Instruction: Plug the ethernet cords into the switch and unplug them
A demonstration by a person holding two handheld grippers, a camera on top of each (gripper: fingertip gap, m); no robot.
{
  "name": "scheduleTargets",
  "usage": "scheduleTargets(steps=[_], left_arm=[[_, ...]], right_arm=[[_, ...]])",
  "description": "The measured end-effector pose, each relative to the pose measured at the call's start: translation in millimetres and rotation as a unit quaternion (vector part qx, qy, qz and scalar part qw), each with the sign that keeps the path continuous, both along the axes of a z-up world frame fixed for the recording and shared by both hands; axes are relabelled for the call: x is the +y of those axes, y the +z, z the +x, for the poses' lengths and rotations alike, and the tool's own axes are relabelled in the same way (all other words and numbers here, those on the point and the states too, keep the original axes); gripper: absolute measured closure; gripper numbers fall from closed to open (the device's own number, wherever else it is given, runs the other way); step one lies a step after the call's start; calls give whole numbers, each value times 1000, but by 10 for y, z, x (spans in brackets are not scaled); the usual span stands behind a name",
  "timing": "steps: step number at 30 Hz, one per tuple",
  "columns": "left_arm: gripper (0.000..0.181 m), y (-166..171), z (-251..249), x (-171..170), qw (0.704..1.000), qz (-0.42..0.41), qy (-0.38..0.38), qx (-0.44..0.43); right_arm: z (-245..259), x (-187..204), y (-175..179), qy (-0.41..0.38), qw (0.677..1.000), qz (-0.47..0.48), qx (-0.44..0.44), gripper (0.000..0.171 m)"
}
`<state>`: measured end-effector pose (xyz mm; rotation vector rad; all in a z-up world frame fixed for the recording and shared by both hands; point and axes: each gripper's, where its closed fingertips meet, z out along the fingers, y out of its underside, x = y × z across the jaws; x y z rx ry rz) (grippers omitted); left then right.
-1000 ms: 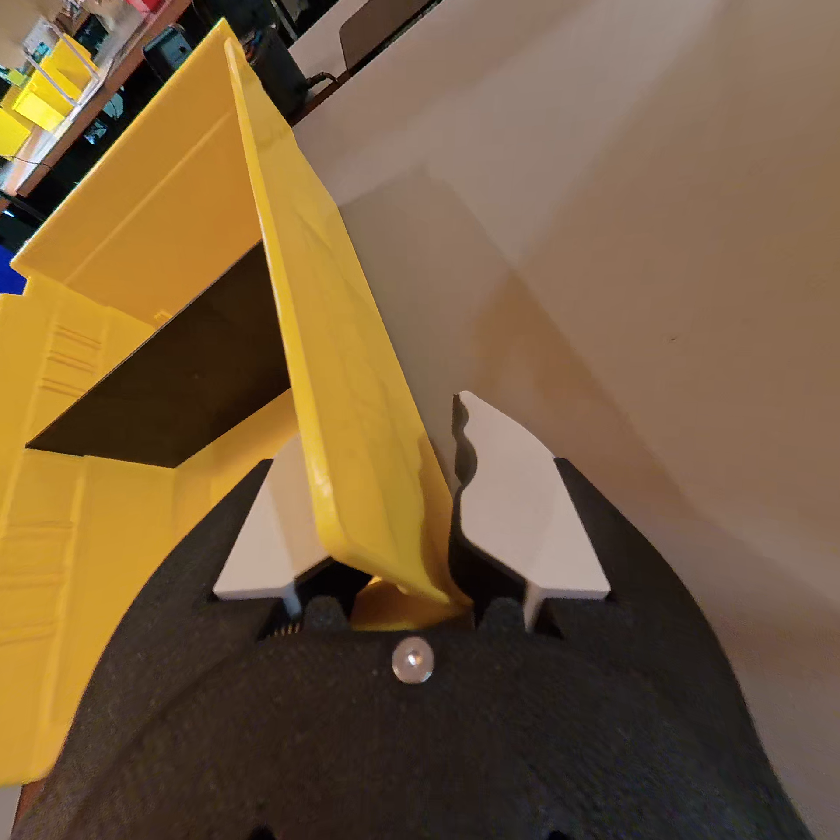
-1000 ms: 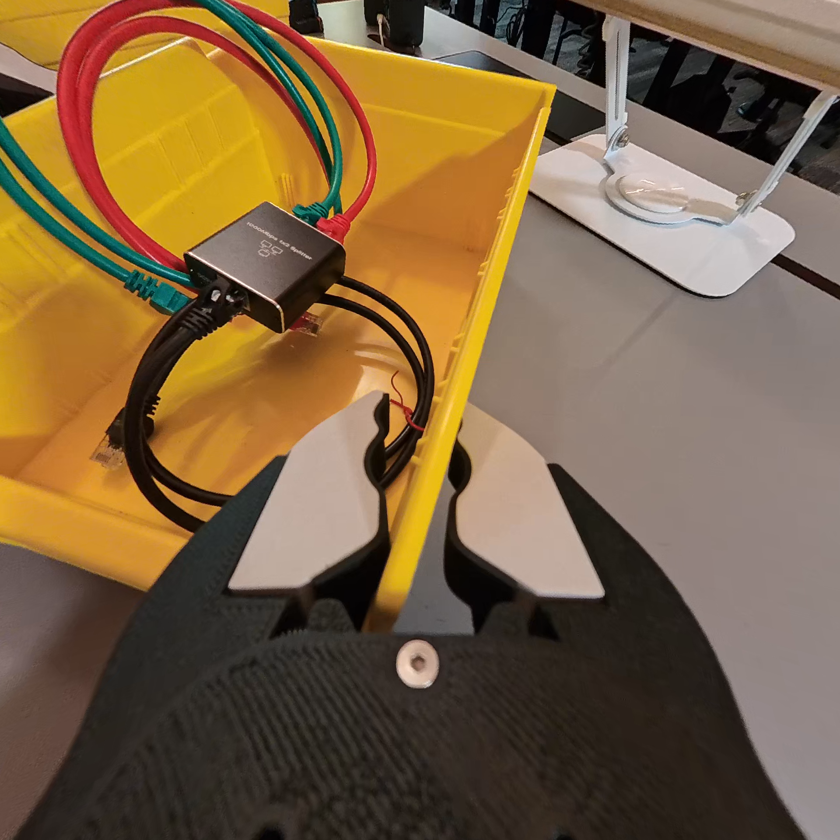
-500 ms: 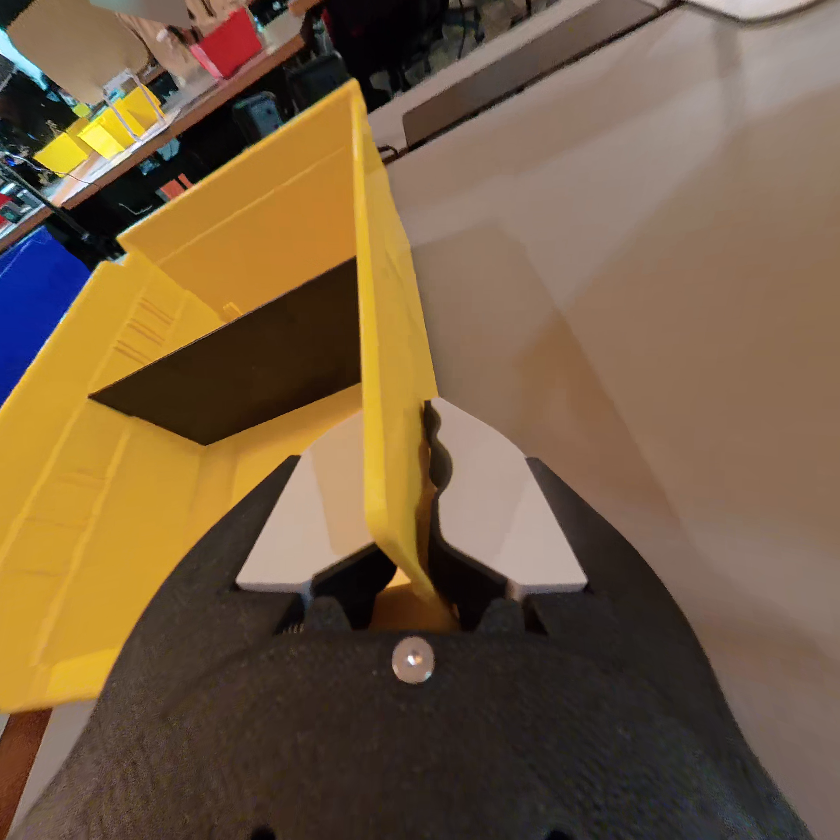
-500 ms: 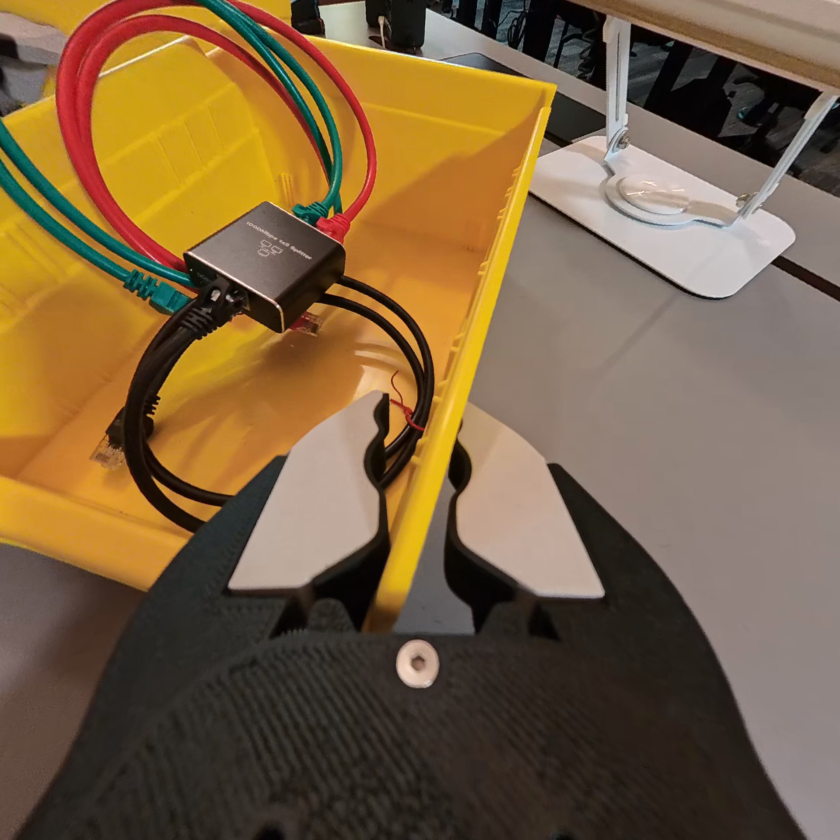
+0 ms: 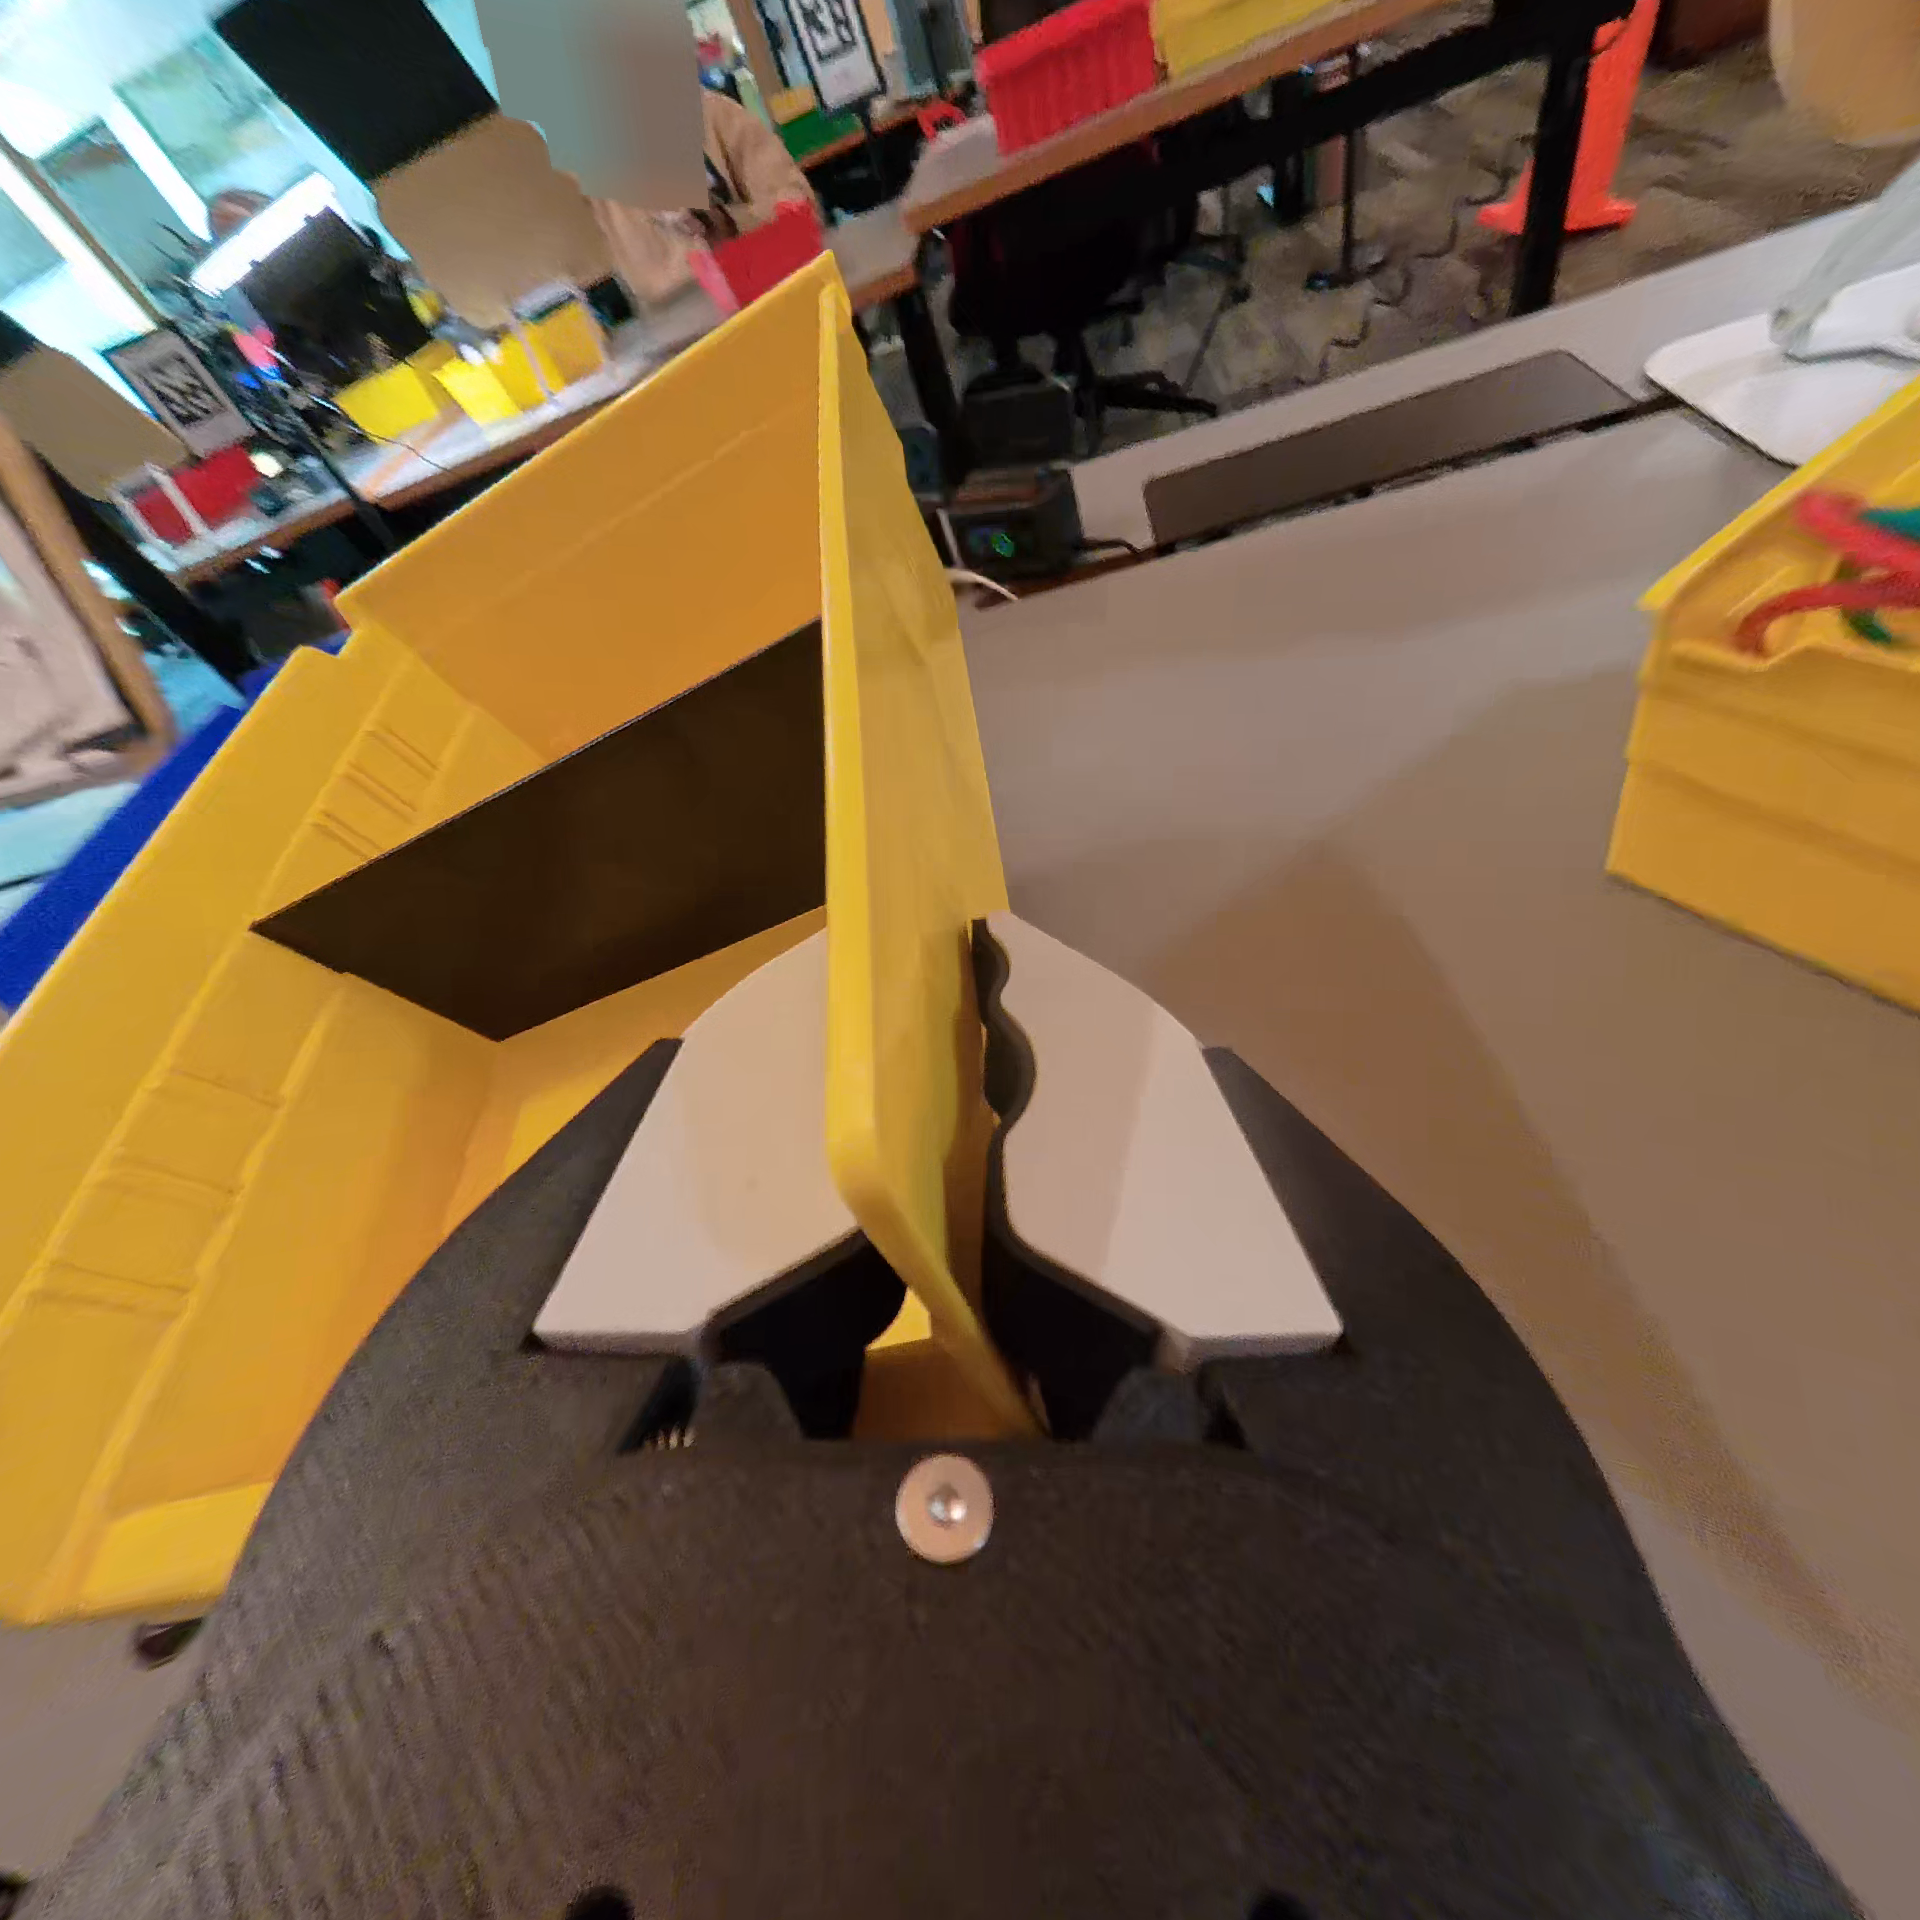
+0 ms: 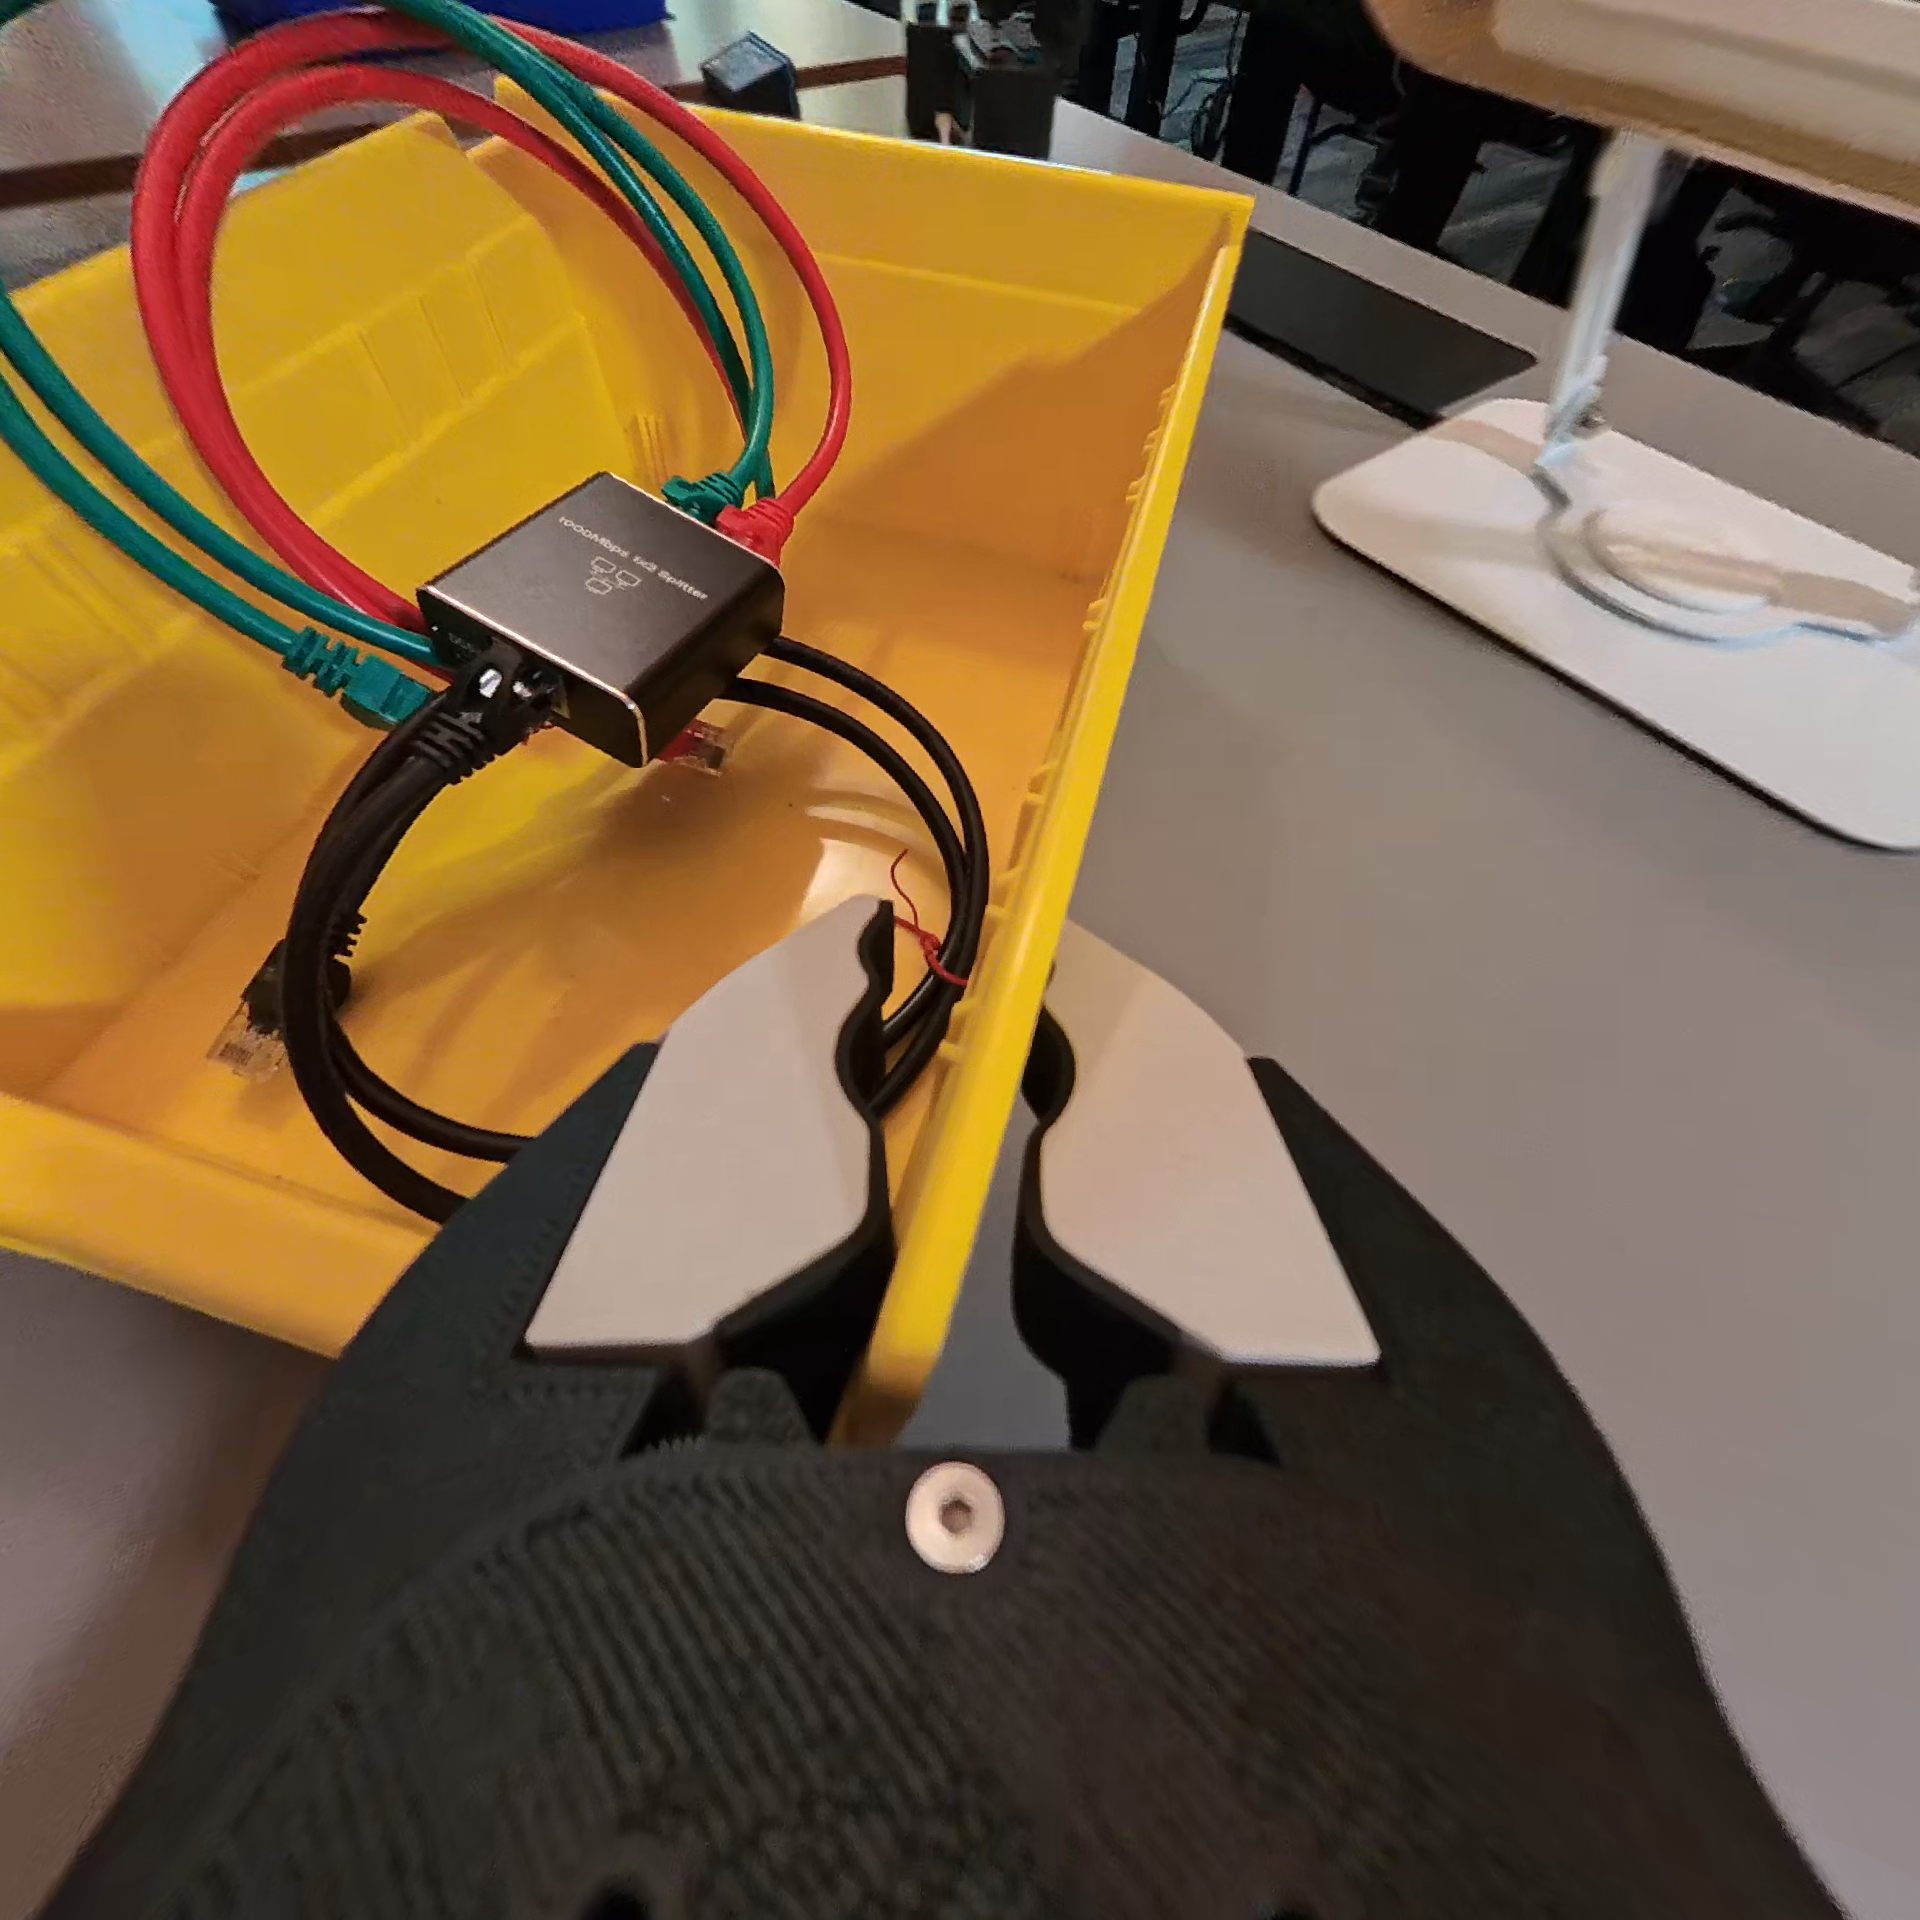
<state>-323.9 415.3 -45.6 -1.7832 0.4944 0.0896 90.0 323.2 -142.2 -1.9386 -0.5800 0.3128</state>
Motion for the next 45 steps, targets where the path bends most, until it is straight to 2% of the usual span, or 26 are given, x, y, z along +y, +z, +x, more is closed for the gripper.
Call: scheduleTargets(steps=[1,8,11,13,14,15,19,26,29,33,34,35,37,41,45], left_arm=[[175,92,-51,-21,1000,11,7,0],[175,744,-321,-292,995,67,20,-75],[175,904,-381,-395,993,83,21,-85],[175,974,-399,-442,992,91,22,-87],[175,999,-404,-461,992,94,22,-87],[175,1016,-405,-478,991,96,20,-87],[175,1036,-412,-511,991,97,14,-92],[174,990,-401,-446,989,91,8,-113],[174,966,-364,-439,991,87,6,-106],[173,968,-345,-450,991,88,5,-103],[173,964,-347,-455,991,87,4,-103],[173,960,-352,-459,991,87,4,-103],[173,953,-371,-462,991,87,4,-105],[173,952,-417,-460,990,87,8,-107],[173,988,-430,-488,990,92,8,-105]], right_arm=[[-119,75,1,0,1000,0,3,149],[-1156,876,5,-58,998,2,6,147],[-1762,1236,22,-77,997,7,7,144],[-2216,1397,36,-80,996,-3,28,136],[-2410,1450,28,-84,996,-10,27,129],[-2541,1493,22,-96,995,-10,5,130],[-2861,1458,65,-83,995,16,-55,114],[-2910,1411,87,-96,995,8,-2,114],[-3120,1432,136,-106,994,8,25,103],[-3461,1490,129,-111,994,-1,-9,103],[-3539,1490,180,-95,995,12,-20,99],[-3616,1473,266,-74,996,34,-27,84],[-3673,1433,442,-63,994,81,-30,73],[-3628,1149,921,-27,978,208,-19,73],[-3218,794,999,20,982,181,55,76]])
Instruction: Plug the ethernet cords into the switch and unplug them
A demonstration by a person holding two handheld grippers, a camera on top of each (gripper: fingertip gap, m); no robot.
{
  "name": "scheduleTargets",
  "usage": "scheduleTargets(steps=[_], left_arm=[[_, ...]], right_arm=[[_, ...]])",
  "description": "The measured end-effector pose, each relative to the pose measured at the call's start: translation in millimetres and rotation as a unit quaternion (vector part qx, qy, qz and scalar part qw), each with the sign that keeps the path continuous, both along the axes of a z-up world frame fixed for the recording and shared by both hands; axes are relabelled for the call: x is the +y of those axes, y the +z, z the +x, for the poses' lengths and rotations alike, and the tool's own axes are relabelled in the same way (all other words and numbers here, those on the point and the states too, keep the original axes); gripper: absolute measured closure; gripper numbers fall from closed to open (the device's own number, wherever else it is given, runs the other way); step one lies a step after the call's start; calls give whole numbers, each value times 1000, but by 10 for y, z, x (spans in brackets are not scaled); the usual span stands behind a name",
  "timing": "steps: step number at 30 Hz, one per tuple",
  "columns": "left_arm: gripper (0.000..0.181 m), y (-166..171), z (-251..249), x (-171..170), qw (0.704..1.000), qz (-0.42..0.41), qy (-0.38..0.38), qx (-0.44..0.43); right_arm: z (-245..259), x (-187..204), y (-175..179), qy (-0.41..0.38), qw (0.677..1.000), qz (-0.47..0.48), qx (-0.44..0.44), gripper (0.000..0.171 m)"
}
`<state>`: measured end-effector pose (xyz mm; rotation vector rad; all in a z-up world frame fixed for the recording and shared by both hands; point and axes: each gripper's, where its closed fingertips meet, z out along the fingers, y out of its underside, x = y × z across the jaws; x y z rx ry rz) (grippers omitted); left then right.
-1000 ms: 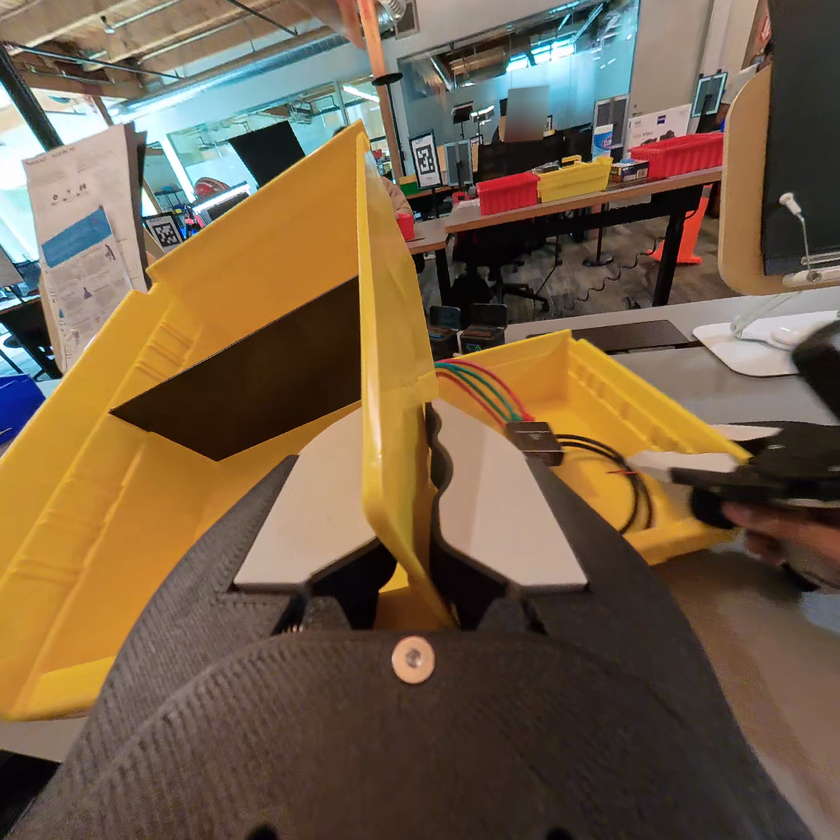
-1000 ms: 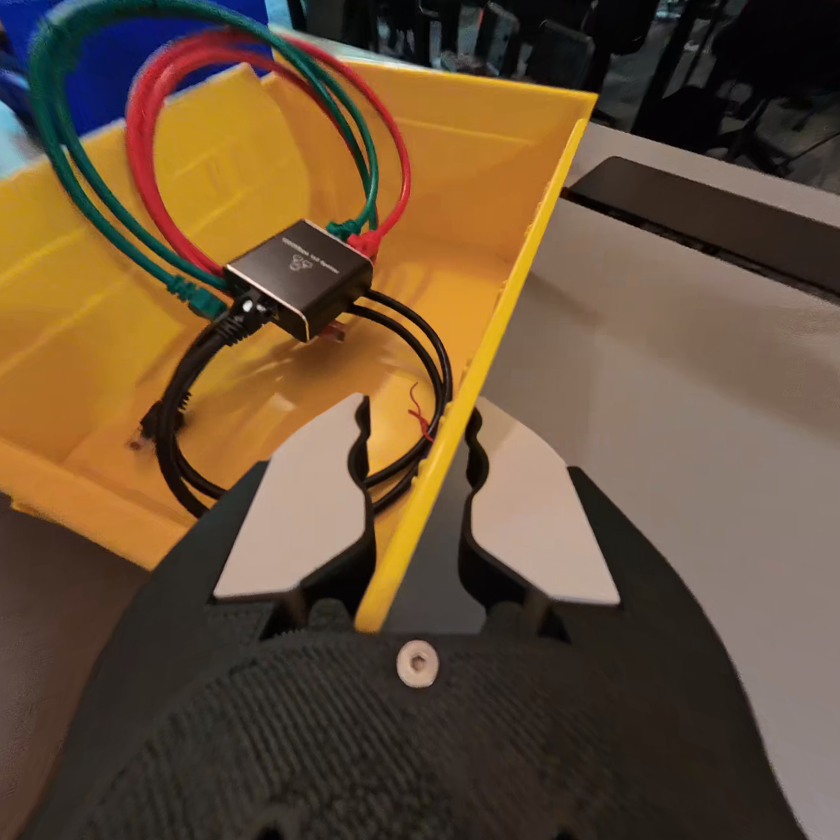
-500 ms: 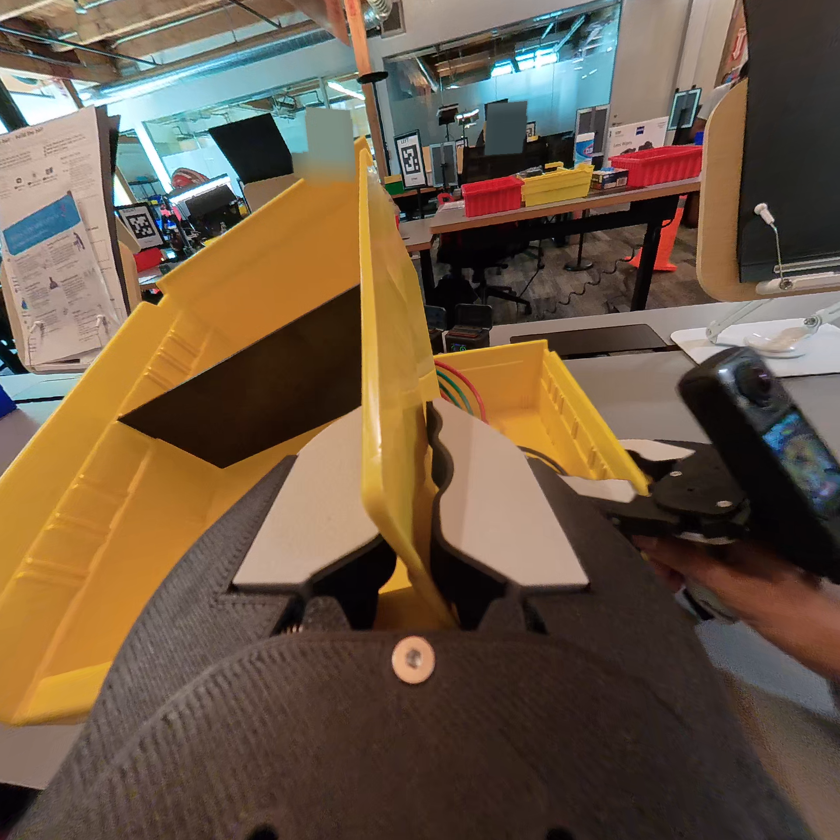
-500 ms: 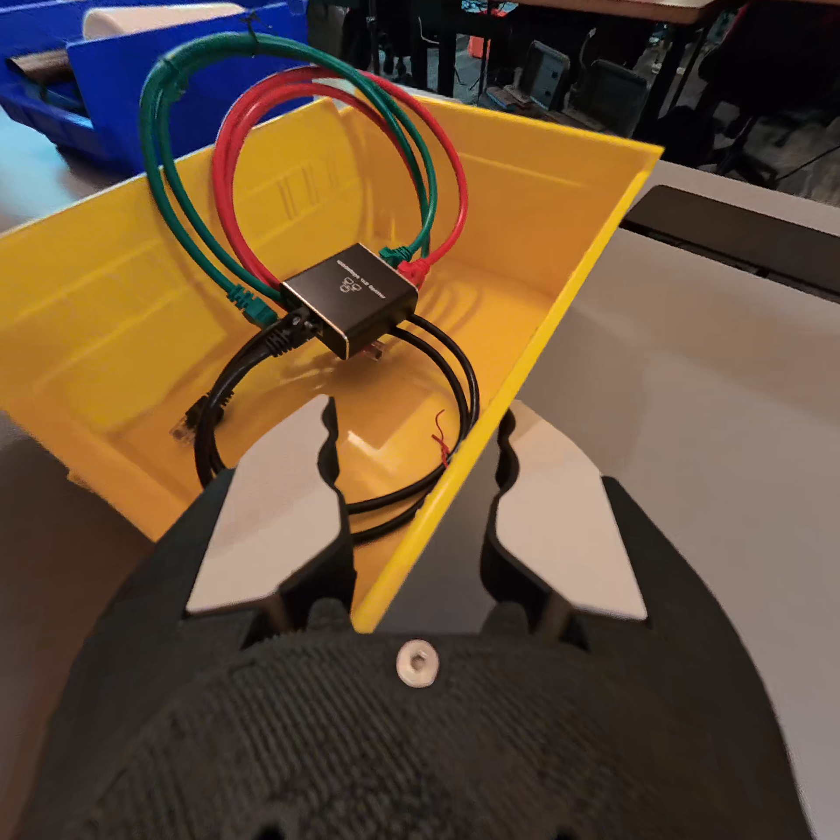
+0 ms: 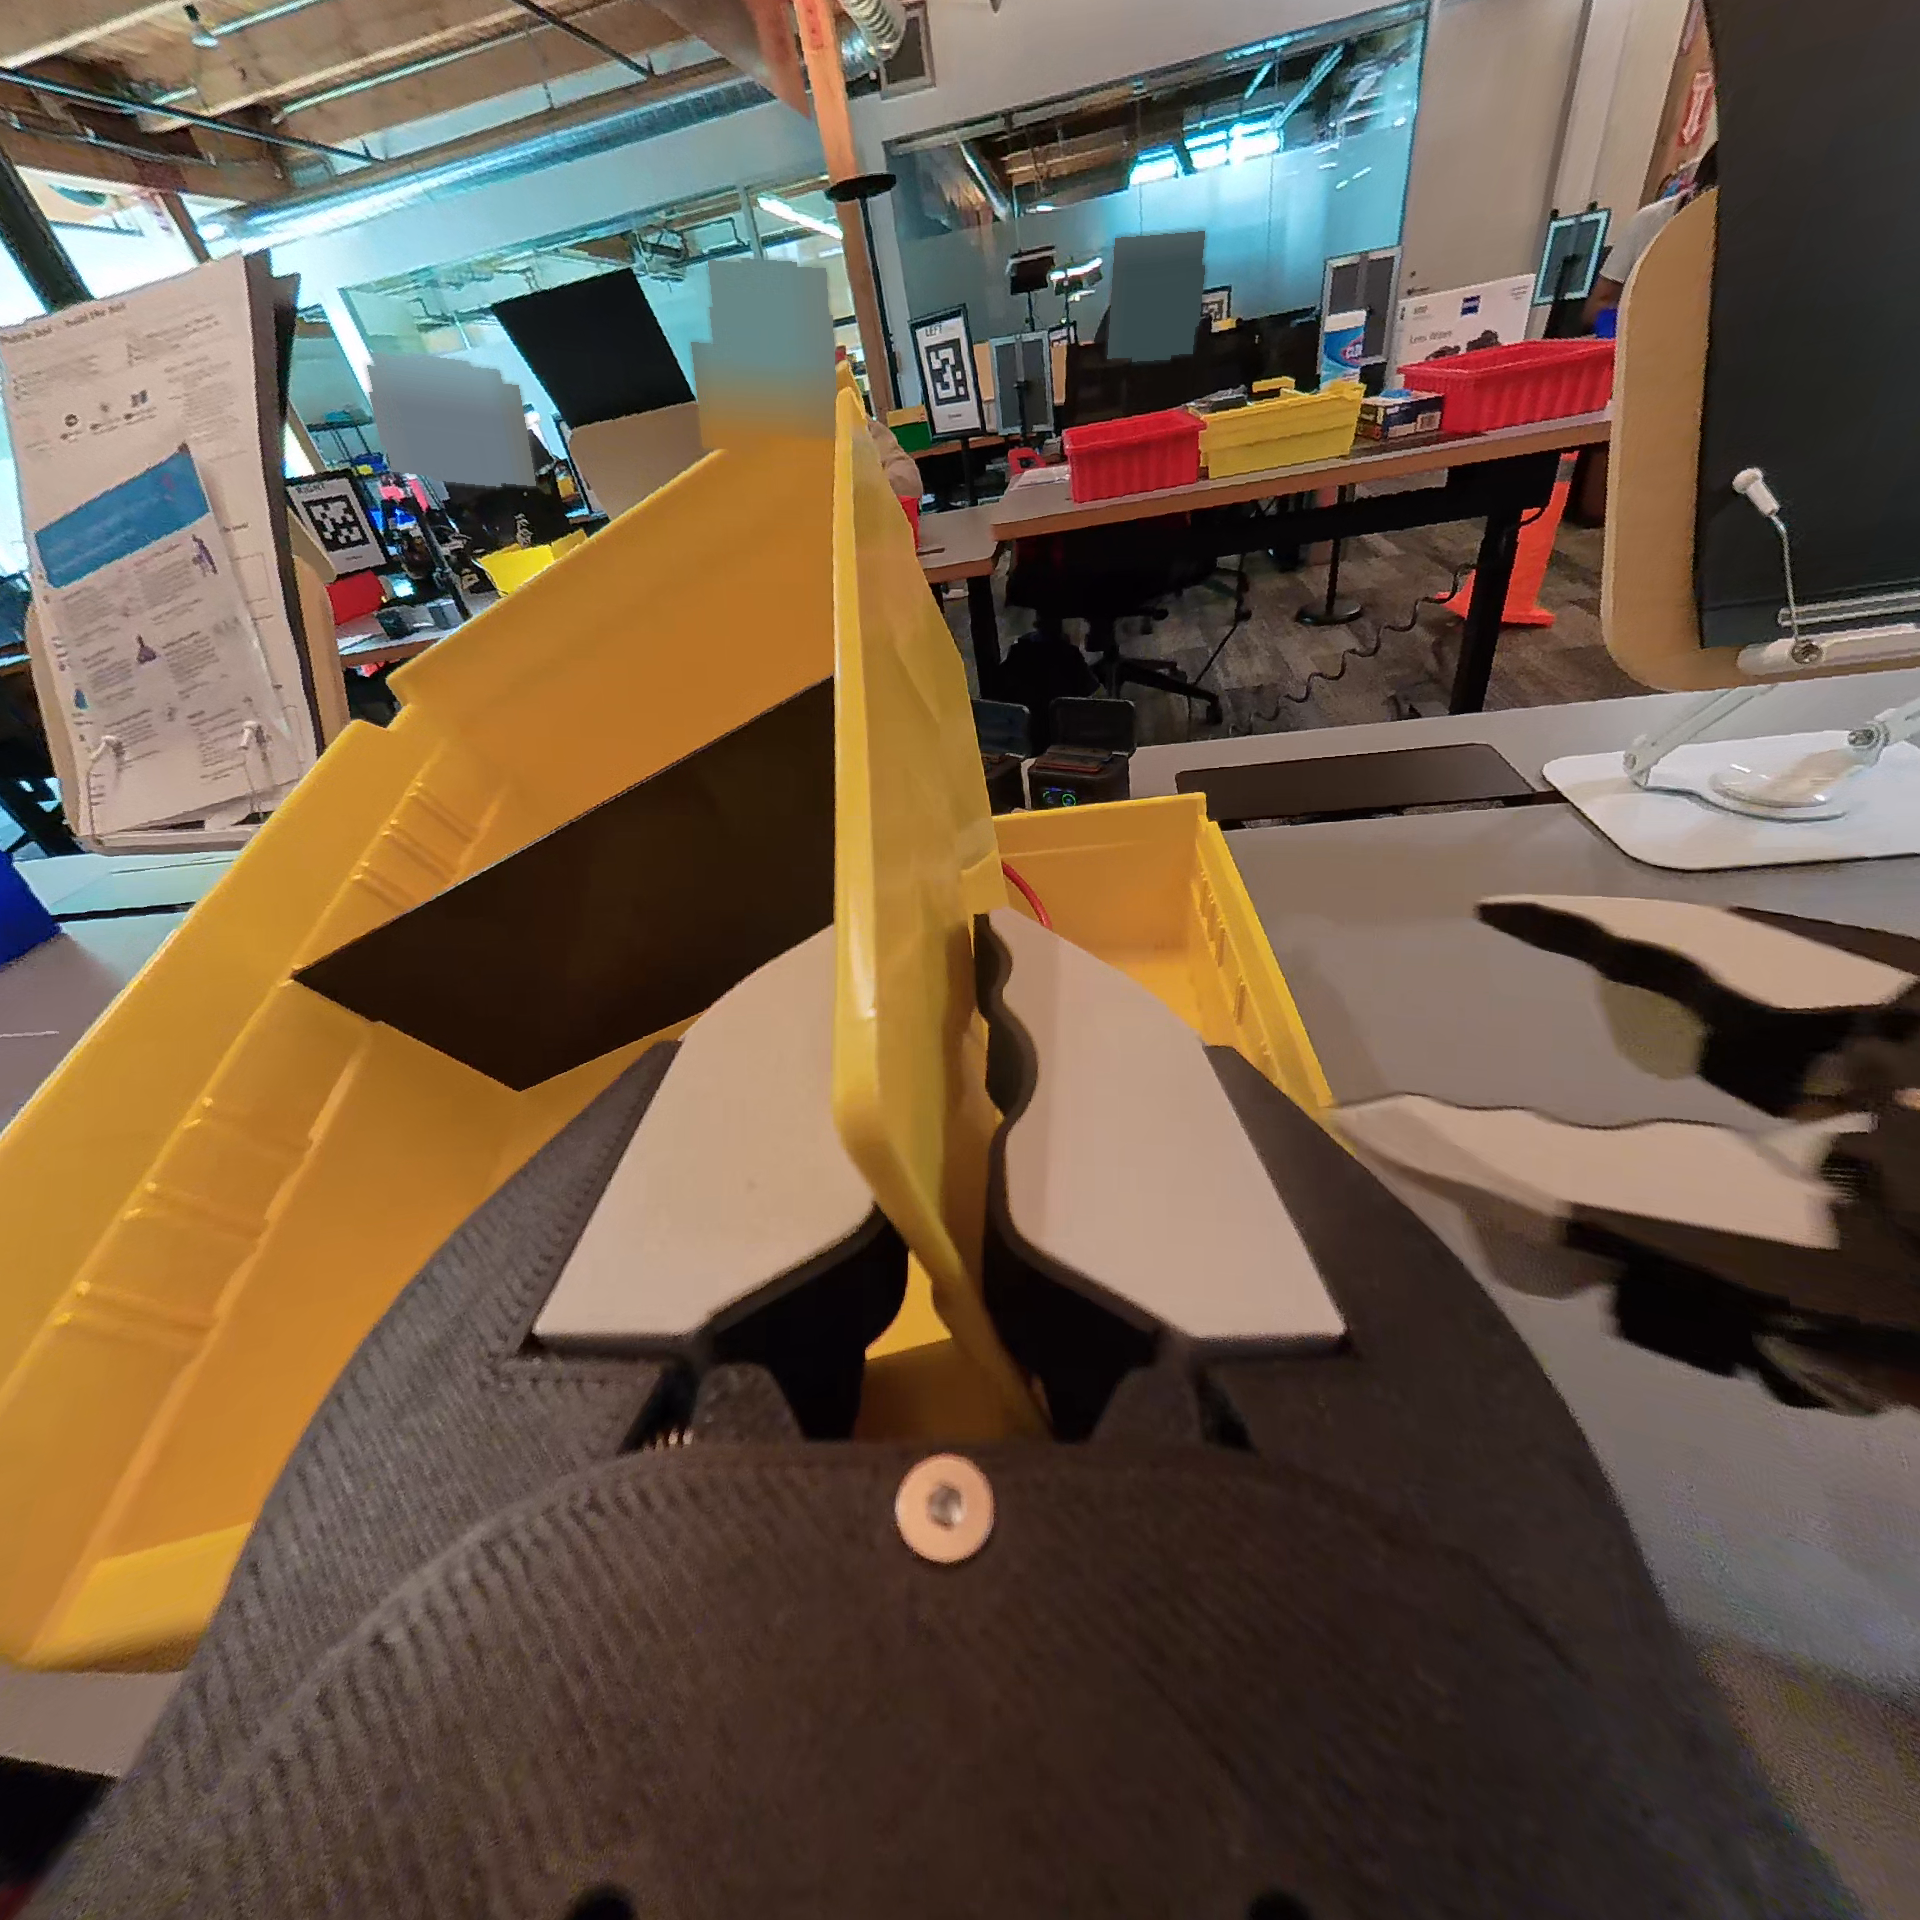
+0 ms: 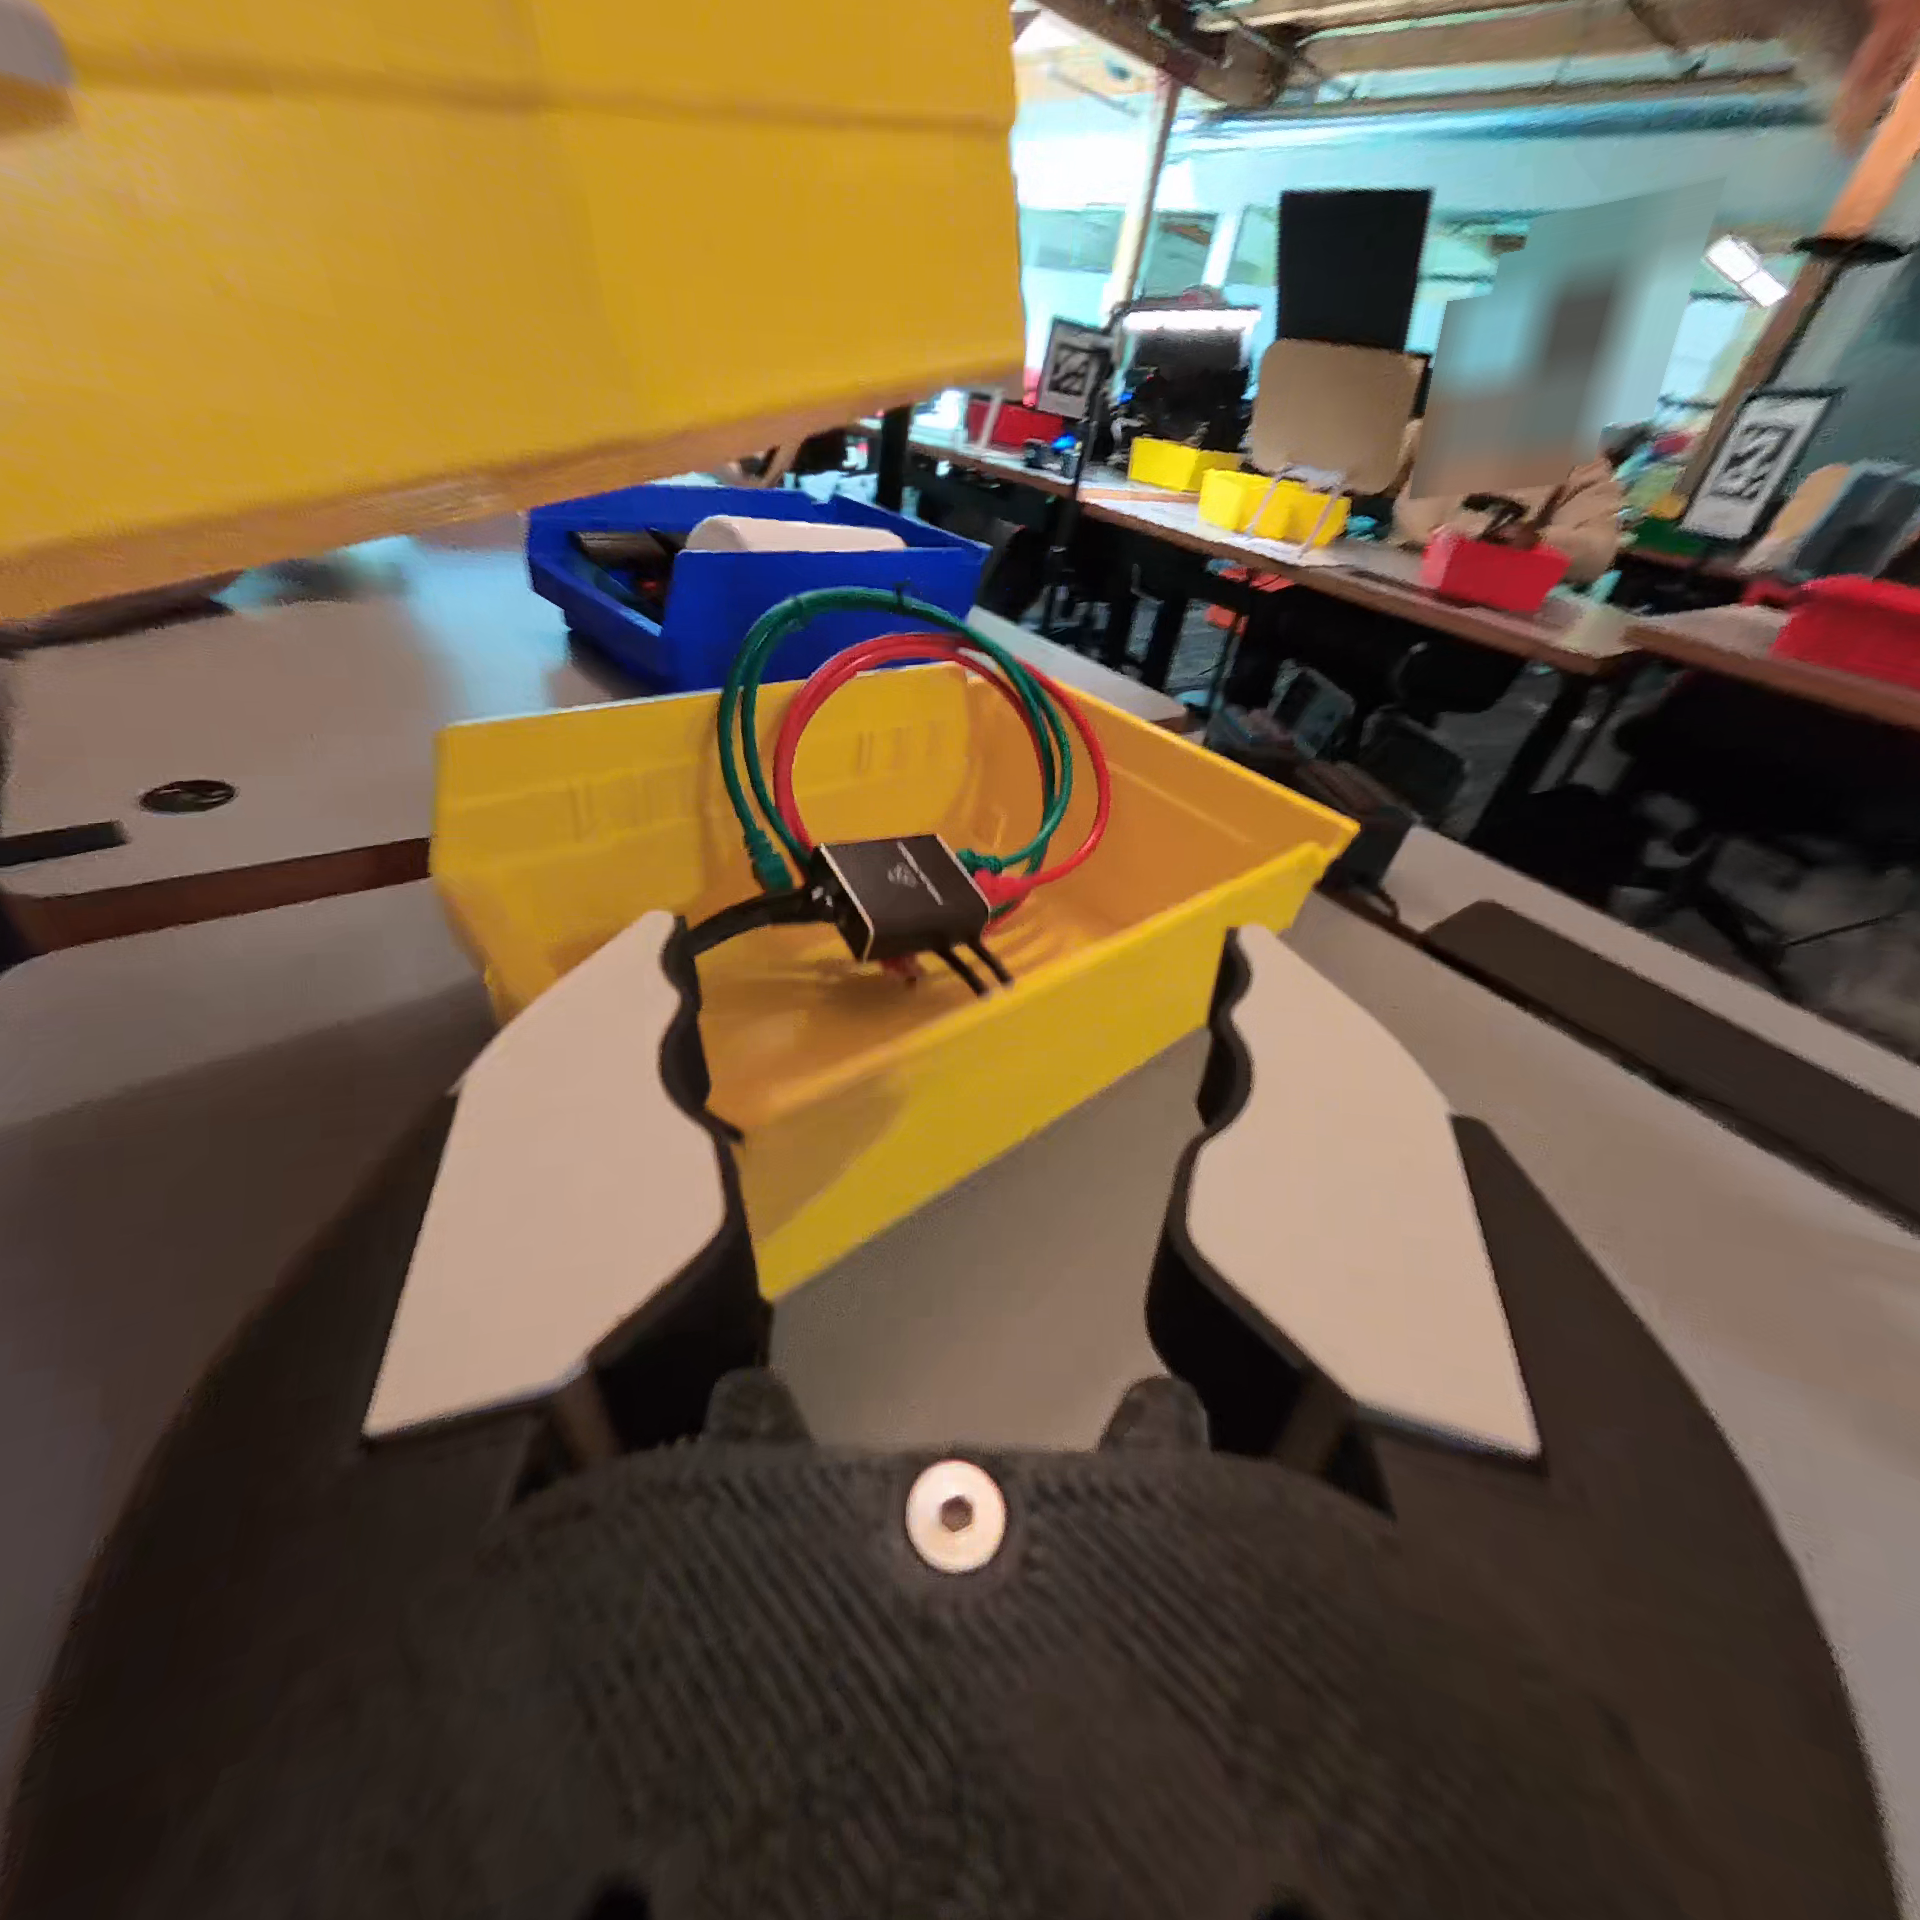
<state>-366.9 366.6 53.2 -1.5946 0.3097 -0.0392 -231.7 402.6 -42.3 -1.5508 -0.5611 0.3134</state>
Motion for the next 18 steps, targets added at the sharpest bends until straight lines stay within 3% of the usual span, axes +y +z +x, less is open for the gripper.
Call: scheduleTargets(steps=[4,9,13,18], left_arm=[[174,110,116,-81,1000,4,-17,4],[174,320,610,-266,996,8,-93,-10],[174,326,1356,-498,982,5,-189,11],[174,28,2560,-872,945,-21,-324,41]], right_arm=[[1006,-156,-190,-22,999,-35,-29,76],[2745,-416,-306,-144,983,-58,-103,85],[3950,-900,-142,-237,967,-63,-65,91],[4979,-1565,11,-310,950,-31,27,102]])
